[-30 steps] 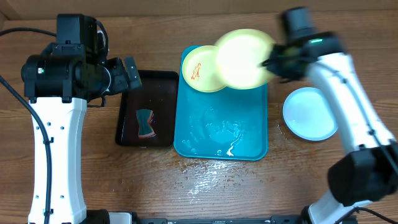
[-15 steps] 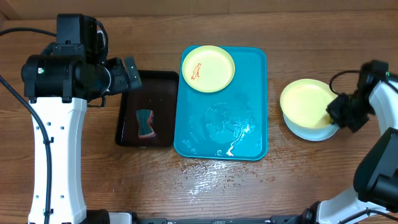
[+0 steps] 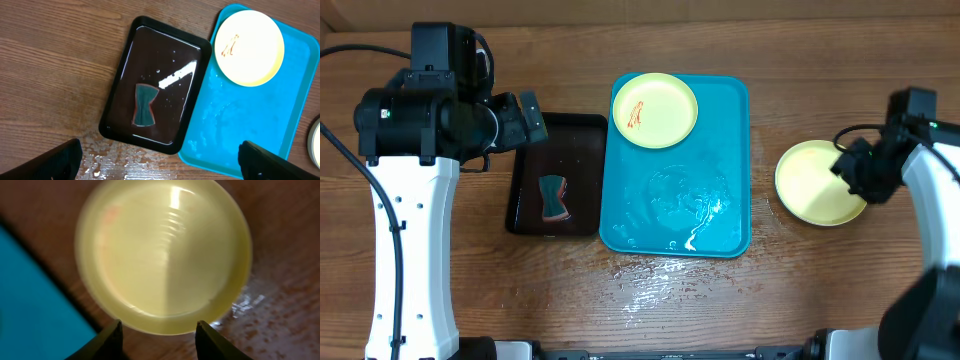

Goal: Clean dirty plates on tray and stack at the side
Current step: 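Carry the yellow plate right and stack it on the pale blue plate, then grasp the remaining yellow plate rim with the right gripper and slide it down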

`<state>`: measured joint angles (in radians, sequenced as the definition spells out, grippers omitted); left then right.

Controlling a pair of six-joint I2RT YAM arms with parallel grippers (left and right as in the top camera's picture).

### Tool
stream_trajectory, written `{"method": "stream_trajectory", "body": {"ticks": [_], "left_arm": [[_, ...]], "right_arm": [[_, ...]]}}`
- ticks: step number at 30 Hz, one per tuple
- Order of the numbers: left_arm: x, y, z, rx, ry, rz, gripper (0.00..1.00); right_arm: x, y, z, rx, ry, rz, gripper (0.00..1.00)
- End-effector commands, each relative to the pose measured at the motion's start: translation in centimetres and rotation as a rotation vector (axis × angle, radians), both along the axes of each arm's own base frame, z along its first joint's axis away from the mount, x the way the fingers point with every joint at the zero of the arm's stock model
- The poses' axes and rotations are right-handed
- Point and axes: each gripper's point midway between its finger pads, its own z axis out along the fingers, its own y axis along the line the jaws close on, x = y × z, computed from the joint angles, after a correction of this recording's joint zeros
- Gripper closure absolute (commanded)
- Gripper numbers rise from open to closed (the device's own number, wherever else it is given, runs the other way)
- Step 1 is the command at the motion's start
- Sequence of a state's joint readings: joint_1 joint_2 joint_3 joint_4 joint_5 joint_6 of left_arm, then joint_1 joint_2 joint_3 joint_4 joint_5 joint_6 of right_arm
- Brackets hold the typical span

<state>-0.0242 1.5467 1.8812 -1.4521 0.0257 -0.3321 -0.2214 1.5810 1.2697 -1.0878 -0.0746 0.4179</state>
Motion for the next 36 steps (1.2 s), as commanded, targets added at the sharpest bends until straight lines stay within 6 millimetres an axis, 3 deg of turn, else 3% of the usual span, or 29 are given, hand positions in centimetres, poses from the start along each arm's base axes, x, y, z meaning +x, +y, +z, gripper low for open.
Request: {"method": "stream_trajectory", "body": {"ticks": [1,4,8,10,13,18,21,28,36], "left_arm": [[0.1,0.1,0.1,0.016,-0.003,-0.018,0.00],[0.1,0.1,0.1,0.016,-0.003,-0.019,0.00],[0.1,0.1,0.1,0.016,-0.003,-0.019,0.00],[0.1,0.1,0.1,0.016,-0.003,-0.018,0.00],[0.1,0.1,0.1,0.016,-0.003,-0.019,0.00],[0.1,-0.2,0.1,0.016,-0.002,-0.026,0.00],[0.1,-0.2,0.1,0.016,-0.002,-0.025,0.00],[0.2,-0.2,0.1,0.016,-0.001,-0.025,0.00],[0.2,-0.2,0.1,0.016,-0.001,-0.025,0.00]], "right_arm": [[2.5,4.8,6.1,-0.035,-0.239,0.242,0.52],[4.0,10.2,8.7,-0.046,-0.388,0.446,0.52],[6.2,16.3,10.0,-0.040,-0.525,0.590,0.51],[7.4,18.5,9.6,-0.056,-0.558,0.628,0.51],[9.4,21.3,7.0,-0.061,-0.561,0.674,0.51],[12.8,22.7,0.0,-0.074,-0.473,0.686,0.51],[14.9,22.8,-2.9,-0.094,-0.459,0.705,0.51],[19.0,23.5,-6.8,-0.112,-0.539,0.697,0.51],[19.4,23.4,-10.0,-0.124,-0.510,0.691,0.57]]}}
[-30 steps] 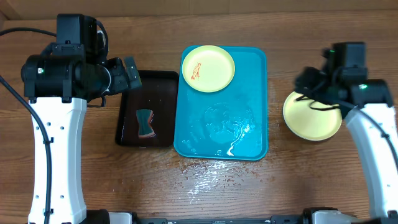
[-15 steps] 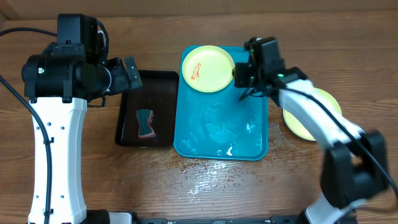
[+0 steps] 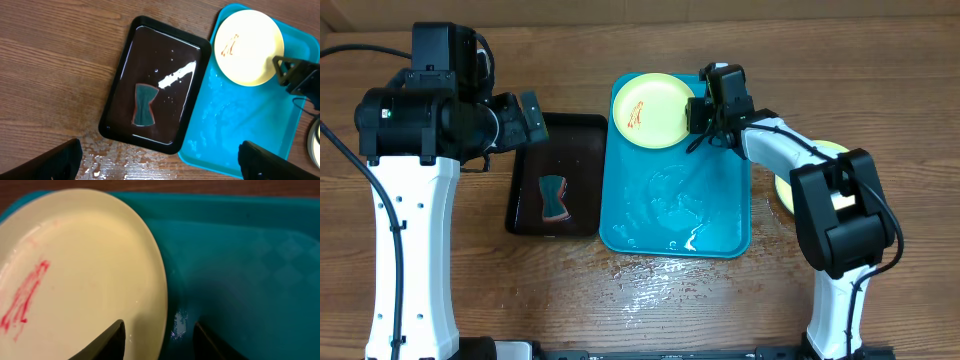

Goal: Clean dirty plates on tray and stack at the side
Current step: 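Grasp the remaining yellow plate rim with the right gripper and slide it down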

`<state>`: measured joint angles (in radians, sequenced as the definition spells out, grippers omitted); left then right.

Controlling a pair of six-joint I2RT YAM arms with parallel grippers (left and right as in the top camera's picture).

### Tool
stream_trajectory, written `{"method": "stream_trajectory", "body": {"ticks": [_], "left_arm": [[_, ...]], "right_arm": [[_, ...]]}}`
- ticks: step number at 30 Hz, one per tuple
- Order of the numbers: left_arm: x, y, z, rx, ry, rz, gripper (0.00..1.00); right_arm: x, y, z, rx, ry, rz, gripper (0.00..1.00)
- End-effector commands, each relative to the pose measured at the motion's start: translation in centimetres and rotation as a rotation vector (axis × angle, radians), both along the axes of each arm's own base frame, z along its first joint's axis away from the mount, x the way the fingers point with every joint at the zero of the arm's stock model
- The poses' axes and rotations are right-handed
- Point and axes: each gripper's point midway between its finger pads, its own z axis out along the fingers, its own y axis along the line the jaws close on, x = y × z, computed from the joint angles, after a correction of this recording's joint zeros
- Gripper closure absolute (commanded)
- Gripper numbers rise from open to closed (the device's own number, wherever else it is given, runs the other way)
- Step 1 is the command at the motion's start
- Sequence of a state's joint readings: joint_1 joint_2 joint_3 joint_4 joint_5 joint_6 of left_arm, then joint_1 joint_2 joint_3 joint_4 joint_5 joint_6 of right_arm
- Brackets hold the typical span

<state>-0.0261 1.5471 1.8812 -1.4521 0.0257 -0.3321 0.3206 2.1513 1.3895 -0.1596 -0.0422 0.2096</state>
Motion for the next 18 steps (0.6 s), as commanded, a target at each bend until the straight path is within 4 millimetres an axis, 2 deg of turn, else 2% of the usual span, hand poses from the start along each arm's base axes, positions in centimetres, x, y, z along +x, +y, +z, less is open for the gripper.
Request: {"method": "stream_trajectory", "body": {"ticks": [1,4,9,12,15,17,18], "left_arm": [[0.1,-0.1,0.1,0.016,-0.002,-0.024,0.00],[0.1,-0.1,0.1,0.016,-0.002,-0.024,0.00],[0.1,-0.1,0.1,0.016,-0.002,-0.024,0.00],[0.1,-0.1,0.1,0.016,-0.002,-0.023,0.00],[0.1,-0.1,0.1,0.016,-0.002,-0.023,0.00],[0.1,-0.1,0.1,0.016,-0.002,-0.023,0.00],[0.1,-0.1,0.1,0.016,-0.002,-0.024,0.00]], "right_arm": [[0.5,-0.5,-0.3,-0.028,0.000,-0.023,0.57],[0.0,-0.9,-0.8,-0.045,0.030,-0.027,0.65],[-1.9,-1.5,-2.2,-0.075,0.121,-0.026,0.96],[-3.4,-2.0,-2.4,-0.075,0.198,-0.062,0.96],[-5.3,-2.6,-1.4,-0.080,0.267,-0.091,0.96],[-6.7,-3.1,0.3,-0.093,0.299,-0.091,0.96],[-7.9,-3.4,2.0,-0.099,0.316,-0.091,0.96]]}}
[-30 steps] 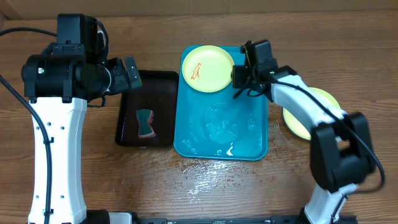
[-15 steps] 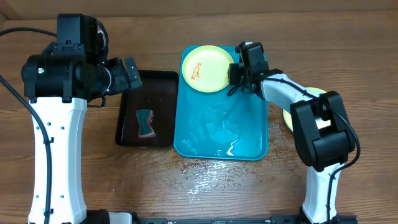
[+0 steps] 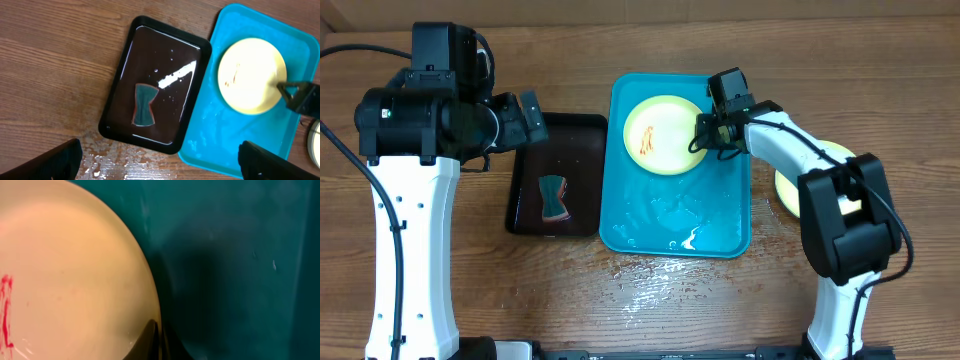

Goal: Clean dirty plates on tray and stack at the side
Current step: 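Grasp the remaining yellow plate rim with the right gripper and slide it down, then grasp the sponge in the black tray with the left gripper and lift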

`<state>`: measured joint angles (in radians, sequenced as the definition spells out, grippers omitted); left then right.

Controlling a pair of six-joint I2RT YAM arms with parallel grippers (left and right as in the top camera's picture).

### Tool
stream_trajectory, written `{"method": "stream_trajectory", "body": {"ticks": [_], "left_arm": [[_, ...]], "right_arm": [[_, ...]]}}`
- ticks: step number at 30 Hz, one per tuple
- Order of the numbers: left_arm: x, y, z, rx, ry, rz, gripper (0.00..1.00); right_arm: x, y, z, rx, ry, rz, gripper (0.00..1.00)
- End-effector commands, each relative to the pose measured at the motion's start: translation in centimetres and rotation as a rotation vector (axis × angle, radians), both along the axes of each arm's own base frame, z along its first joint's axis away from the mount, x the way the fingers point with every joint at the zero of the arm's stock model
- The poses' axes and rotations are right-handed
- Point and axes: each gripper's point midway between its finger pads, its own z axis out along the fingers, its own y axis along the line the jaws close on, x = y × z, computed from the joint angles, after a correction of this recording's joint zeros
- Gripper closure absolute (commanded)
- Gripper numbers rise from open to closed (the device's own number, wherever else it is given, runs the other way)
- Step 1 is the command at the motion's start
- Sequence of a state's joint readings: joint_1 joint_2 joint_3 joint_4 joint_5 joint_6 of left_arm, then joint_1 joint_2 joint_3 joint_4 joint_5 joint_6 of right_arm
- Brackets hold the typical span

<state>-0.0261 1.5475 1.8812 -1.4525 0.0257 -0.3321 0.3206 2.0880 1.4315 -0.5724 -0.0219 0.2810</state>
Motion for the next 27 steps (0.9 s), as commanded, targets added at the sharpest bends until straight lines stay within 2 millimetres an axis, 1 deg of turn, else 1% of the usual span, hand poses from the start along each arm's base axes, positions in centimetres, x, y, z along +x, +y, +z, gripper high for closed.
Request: {"method": "stream_trajectory", "body": {"ticks": [1,2,3,4,5,8,9,10,11,12,14,16,17,18,19,21,22,23,25,27], "left_arm": [[0.1,-0.1,0.1,0.016,-0.002,-0.024,0.00],[0.1,-0.1,0.1,0.016,-0.002,-0.023,0.00],[0.1,-0.1,0.1,0.016,-0.002,-0.023,0.00],[0.1,-0.1,0.1,0.016,-0.002,-0.024,0.00],[0.1,-0.1,0.1,0.016,-0.002,-0.024,0.00],[0.1,-0.1,0.1,0.016,-0.002,-0.024,0.00],[0.1,-0.1,0.1,0.016,-0.002,-0.023,0.00],[0.1,-0.1,0.1,0.016,-0.002,-0.023,0.00],[0.2,-0.2,0.1,0.009,-0.003,-0.022,0.00],[0.2,-0.2,0.1,0.007,-0.003,-0.023,0.00],[0.1,-0.5,0.1,-0.011,-0.002,-0.027,0.00],[0.0,-1.4,0.2,-0.056,0.000,-0.050,0.00],[0.0,-1.7,0.1,-0.070,0.003,-0.057,0.00],[-0.1,-2.0,0.2,-0.083,0.005,-0.065,0.00],[-0.1,-2.1,0.0,-0.090,0.012,-0.069,0.00],[-0.3,-2.1,-0.7,-0.083,0.037,-0.076,0.00],[-0.4,-2.0,-1.7,-0.071,0.074,-0.095,0.00],[-0.6,-2.0,-2.4,-0.069,0.101,-0.096,0.00],[-0.9,-1.8,-4.0,-0.060,0.157,-0.099,0.00],[-1.2,-1.4,-6.5,-0.034,0.234,-0.093,0.00]], "right_arm": [[-2.9,-1.4,4.4,-0.028,0.030,-0.016,0.96],[-4.5,-1.9,6.3,-0.034,0.049,-0.015,0.96],[-5.5,-2.2,7.5,-0.037,0.060,-0.014,0.96],[-7.1,-2.5,8.7,-0.043,0.086,-0.008,0.96],[-8.4,-2.7,9.3,-0.048,0.116,-0.007,0.96],[-10.7,-2.5,9.5,-0.034,0.198,-0.016,0.96],[-11.7,-2.4,9.1,-0.020,0.247,-0.057,0.96],[-12.1,-2.2,8.9,-0.013,0.263,-0.072,0.96],[-12.7,-1.8,8.1,0.003,0.292,-0.119,0.96],[-13.0,-1.6,7.6,0.013,0.303,-0.151,0.96],[-13.8,-0.9,5.3,0.044,0.322,-0.263,0.96],[-14.2,-0.4,3.4,0.060,0.312,-0.282,0.96],[-14.4,-0.5,2.9,0.061,0.315,-0.288,0.94],[-14.5,-0.6,2.7,0.060,0.317,-0.290,0.88],[-14.7,-0.7,2.5,0.056,0.321,-0.290,0.84],[-14.5,-0.8,2.5,0.055,0.312,-0.269,0.84],[-14.0,-0.8,3.0,0.050,0.285,-0.210,0.84],[-13.9,-0.8,3.2,0.047,0.278,-0.196,0.84],[-13.5,-0.7,4.3,0.040,0.240,-0.126,0.84],[-13.1,-0.6,5.6,0.039,0.190,-0.062,0.83]]}}
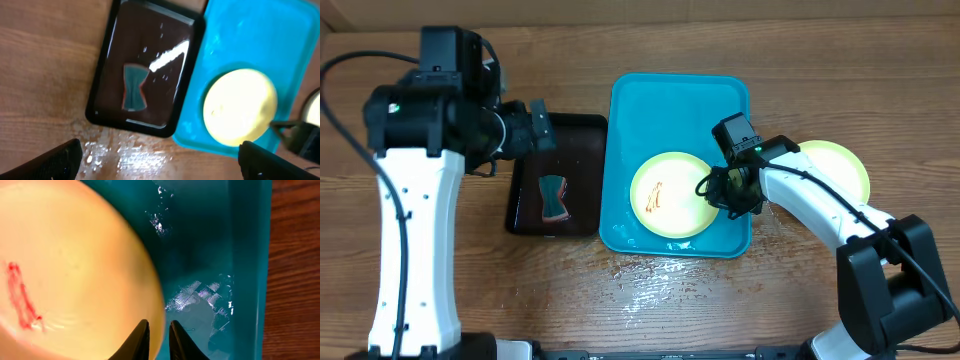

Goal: Clean dirty plates on tray and stack at the side
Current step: 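Grasp the sponge in the black tray with the left gripper and lift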

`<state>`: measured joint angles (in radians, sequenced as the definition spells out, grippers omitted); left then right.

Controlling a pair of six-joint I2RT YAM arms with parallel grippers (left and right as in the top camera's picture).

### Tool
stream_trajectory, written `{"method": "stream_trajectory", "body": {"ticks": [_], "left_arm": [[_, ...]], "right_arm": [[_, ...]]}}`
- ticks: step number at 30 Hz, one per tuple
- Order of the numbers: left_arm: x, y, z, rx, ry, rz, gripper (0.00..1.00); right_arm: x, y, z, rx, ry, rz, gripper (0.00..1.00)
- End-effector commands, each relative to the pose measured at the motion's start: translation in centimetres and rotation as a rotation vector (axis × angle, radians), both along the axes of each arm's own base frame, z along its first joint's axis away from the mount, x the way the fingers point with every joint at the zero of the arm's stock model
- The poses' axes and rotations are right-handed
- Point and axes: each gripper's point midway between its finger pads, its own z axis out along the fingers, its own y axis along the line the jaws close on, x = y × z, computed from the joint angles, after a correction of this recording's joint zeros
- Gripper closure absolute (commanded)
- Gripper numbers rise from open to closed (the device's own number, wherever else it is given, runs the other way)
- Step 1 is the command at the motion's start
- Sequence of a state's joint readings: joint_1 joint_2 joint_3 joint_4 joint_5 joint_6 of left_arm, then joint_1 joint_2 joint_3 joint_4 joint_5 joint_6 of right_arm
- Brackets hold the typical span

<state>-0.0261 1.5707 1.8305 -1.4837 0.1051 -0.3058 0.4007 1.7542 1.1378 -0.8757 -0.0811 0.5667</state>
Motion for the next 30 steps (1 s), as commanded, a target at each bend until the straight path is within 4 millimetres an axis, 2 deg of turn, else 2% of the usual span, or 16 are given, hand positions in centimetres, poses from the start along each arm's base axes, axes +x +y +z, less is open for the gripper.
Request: {"method": "stream_trajectory", "body": {"ticks": [1,6,12,15,16,18,20,24,30], "left_arm": [[-0.5,0.2,-5.0,0.038,0.156,-0.041,0.01],[-0.7,0.3,-11.4,0.048,0.308,-0.042,0.12],[-0.5,0.4,-18.9,0.053,0.453,-0.044,0.28],[-0.4,0.3,-21.8,0.053,0.526,-0.045,0.46],[-0.6,0.3,-23.1,0.054,0.561,-0.046,0.55],[-0.9,0.4,-24.4,0.054,0.600,-0.047,0.63],[-1.1,0.4,-25.6,0.055,0.636,-0.047,0.75],[-1.0,0.4,-26.9,0.055,0.650,-0.048,0.96],[-0.1,0.3,-26.3,0.055,0.626,-0.047,0.96]], "right_arm": [[1.7,0.4,3.7,0.018,-0.140,0.128,0.83],[2.3,-0.3,6.4,-0.009,-0.238,0.159,0.81],[2.3,-0.4,6.7,-0.009,-0.248,0.158,0.78],[2.3,-0.4,6.7,-0.013,-0.249,0.157,0.76],[2.4,-0.7,6.7,-0.026,-0.253,0.153,0.76],[2.5,-0.9,6.7,-0.040,-0.257,0.150,0.76],[2.6,-1.2,6.7,-0.055,-0.262,0.146,0.75],[3.1,-1.8,6.7,-0.091,-0.280,0.123,0.70],[3.6,-3.3,6.7,-0.099,-0.278,0.037,0.66]]}}
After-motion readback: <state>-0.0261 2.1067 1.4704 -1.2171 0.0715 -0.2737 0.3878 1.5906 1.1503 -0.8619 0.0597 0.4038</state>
